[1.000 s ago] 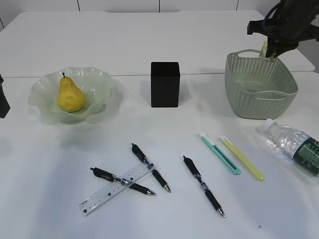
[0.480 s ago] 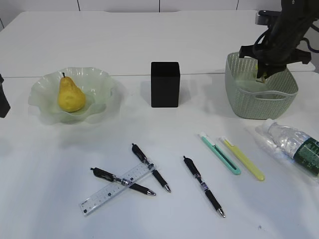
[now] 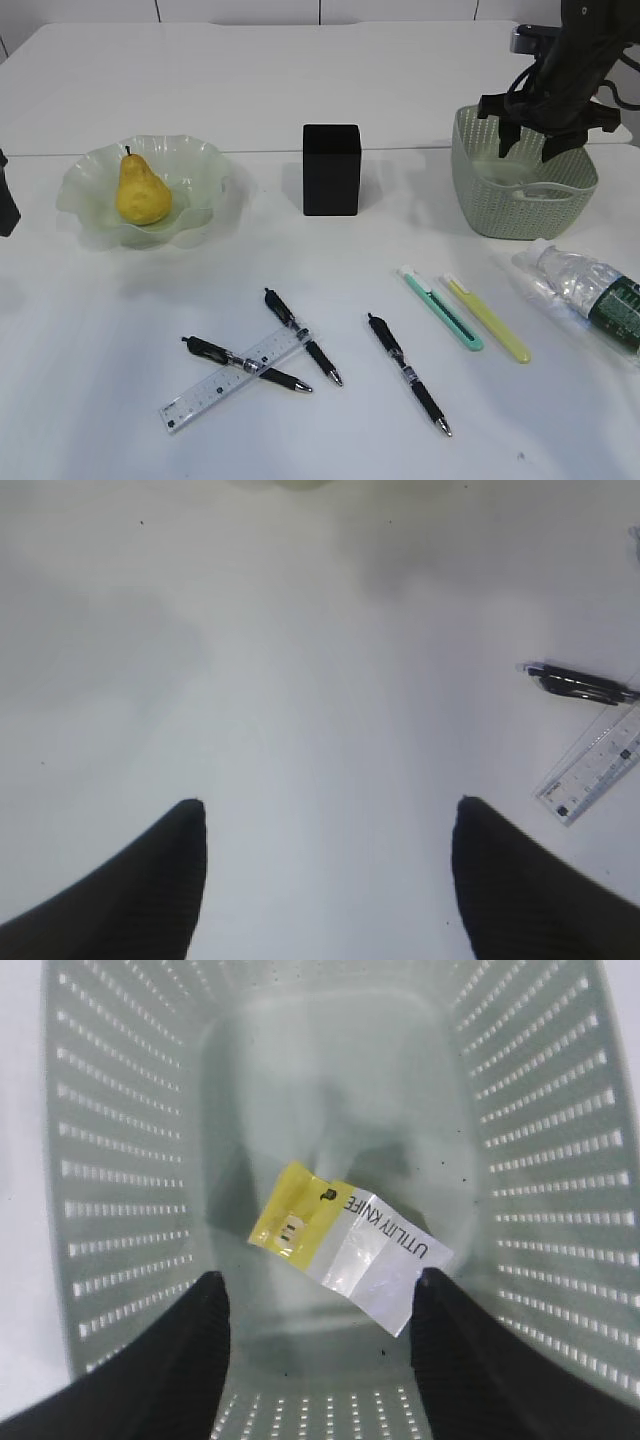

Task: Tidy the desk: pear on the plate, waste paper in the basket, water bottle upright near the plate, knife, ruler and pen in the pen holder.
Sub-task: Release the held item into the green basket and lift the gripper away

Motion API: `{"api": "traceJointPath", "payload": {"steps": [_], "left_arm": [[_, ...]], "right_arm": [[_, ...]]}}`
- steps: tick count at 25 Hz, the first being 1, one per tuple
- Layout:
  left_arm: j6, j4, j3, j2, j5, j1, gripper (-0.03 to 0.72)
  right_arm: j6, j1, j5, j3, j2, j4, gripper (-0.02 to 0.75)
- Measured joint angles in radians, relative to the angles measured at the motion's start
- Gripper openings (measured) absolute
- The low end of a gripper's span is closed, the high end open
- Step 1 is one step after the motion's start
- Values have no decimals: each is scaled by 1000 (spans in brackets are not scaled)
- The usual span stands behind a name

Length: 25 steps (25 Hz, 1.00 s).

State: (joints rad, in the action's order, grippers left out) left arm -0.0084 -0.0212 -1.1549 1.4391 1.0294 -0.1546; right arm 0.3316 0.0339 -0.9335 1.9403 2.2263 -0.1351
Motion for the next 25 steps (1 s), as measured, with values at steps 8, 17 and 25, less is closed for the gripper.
{"api": "traceJointPath", "payload": {"steps": [8,17,25], "left_arm": [[0,0,0,0,0,0,538],[0,0,0,0,0,0,538],[0,0,0,0,-1,0,538]], "right_arm": [[-2,0,-97,78,0,34,442],[-35,0,-185,139,-83,75,442],[-98,0,-301,139,-227,75,442]]}}
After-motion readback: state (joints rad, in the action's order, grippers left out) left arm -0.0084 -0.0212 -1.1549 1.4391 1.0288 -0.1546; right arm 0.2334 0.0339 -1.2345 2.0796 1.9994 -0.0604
